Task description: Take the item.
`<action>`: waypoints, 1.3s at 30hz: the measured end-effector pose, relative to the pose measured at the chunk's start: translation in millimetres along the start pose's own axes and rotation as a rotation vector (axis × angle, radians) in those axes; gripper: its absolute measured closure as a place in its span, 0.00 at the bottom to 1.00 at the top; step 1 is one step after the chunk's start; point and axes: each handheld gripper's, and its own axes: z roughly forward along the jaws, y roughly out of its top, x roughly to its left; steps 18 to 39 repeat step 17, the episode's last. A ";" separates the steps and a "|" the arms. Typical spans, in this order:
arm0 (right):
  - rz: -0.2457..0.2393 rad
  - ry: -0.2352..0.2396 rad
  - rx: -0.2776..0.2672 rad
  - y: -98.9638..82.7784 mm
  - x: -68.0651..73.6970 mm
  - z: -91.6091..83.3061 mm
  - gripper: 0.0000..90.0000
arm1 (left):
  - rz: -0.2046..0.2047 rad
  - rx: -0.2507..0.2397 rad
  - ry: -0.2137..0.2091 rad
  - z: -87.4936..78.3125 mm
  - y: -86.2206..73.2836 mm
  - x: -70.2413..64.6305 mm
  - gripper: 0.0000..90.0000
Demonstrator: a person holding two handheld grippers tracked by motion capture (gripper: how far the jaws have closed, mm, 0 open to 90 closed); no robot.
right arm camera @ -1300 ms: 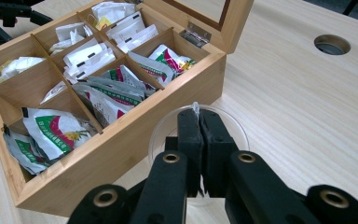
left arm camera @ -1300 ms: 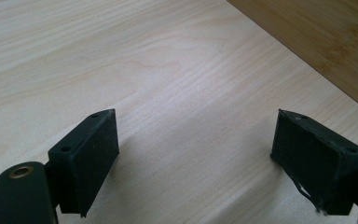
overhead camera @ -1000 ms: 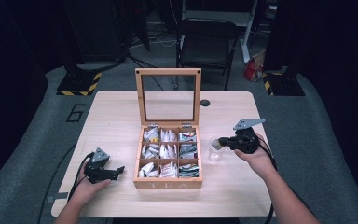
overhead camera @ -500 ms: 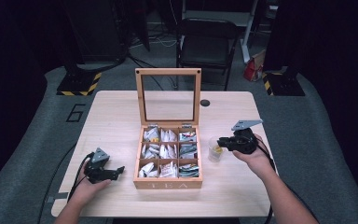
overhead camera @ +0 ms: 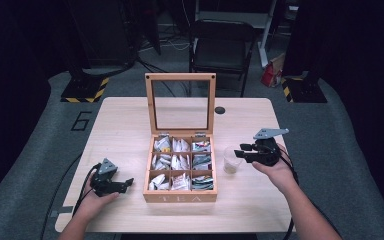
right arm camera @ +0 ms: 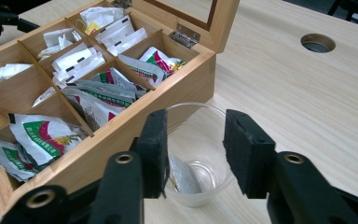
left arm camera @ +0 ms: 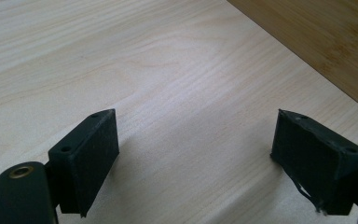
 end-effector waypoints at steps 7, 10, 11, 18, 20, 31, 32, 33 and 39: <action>0.016 -0.035 -0.017 -5.1 2.6 -9.6 0.51 | -0.008 -0.008 0.005 0.6 -0.4 -0.7 0.16; 0.007 -0.046 -0.005 -9.2 4.8 -9.7 0.49 | -0.010 -0.004 0.002 0.3 -0.3 -0.8 0.16; -0.003 -0.053 -0.001 -10.7 4.8 -9.6 0.48 | -0.009 0.001 -0.002 -0.1 -0.1 -0.6 0.16; 0.035 -0.082 -0.033 -20.4 5.3 -11.6 0.31 | -0.006 0.001 0.001 -0.3 -0.2 -0.5 0.16; 0.035 -0.082 -0.033 -20.4 5.3 -11.6 0.31 | -0.006 0.001 0.001 -0.3 -0.2 -0.5 0.16; 0.035 -0.082 -0.033 -20.4 5.3 -11.6 0.31 | -0.006 0.001 0.001 -0.3 -0.2 -0.5 0.16; 0.035 -0.082 -0.033 -20.4 5.3 -11.6 0.31 | -0.006 0.001 0.001 -0.3 -0.2 -0.5 0.16; 0.035 -0.082 -0.033 -20.4 5.3 -11.6 0.31 | -0.006 0.001 0.001 -0.3 -0.2 -0.5 0.16; 0.035 -0.082 -0.033 -20.4 5.3 -11.6 0.31 | -0.006 0.001 0.001 -0.3 -0.2 -0.5 0.16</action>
